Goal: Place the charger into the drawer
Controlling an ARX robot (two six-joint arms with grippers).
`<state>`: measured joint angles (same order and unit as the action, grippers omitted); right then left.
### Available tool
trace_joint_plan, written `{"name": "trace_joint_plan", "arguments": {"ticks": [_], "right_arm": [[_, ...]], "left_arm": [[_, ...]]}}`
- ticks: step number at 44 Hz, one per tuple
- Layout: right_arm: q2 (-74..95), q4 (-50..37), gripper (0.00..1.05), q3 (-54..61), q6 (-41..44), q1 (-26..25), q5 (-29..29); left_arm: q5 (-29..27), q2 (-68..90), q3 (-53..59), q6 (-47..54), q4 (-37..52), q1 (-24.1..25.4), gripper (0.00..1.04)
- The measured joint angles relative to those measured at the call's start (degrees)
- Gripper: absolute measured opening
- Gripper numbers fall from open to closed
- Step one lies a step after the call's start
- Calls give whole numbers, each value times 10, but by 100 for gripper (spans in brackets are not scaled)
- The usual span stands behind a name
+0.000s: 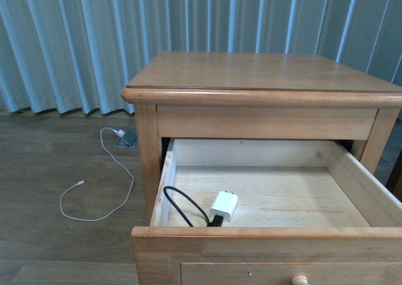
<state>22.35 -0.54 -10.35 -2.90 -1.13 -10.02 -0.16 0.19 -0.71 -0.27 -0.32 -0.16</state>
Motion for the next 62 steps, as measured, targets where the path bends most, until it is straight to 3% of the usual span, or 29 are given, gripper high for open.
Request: {"name": "trace_joint_plan", "arguments": {"ticks": [3,7,11,18,37,48,62], "right_arm": [[49,118,96,-38,-30,18,-53],[108,174,96,-67,-52,49,-70],[184,175,96,-96,-78,88,-60],[284,140,96,-129,-118,139,-30],[563,-8,96,-213,-251,229,116],[651,-54,96,-267,-256,244,151],[796,-187,96,-365,-196,235,179]], "left_arm": [[0,0,0,0,0,0,40],[0,0,0,0,0,0,56],[0,0,0,0,0,0,76],[0,0,0,0,0,0,100],[0,0,0,0,0,0,99],[0,0,0,0,0,0,99],[0,0,0,0,0,0,99]]}}
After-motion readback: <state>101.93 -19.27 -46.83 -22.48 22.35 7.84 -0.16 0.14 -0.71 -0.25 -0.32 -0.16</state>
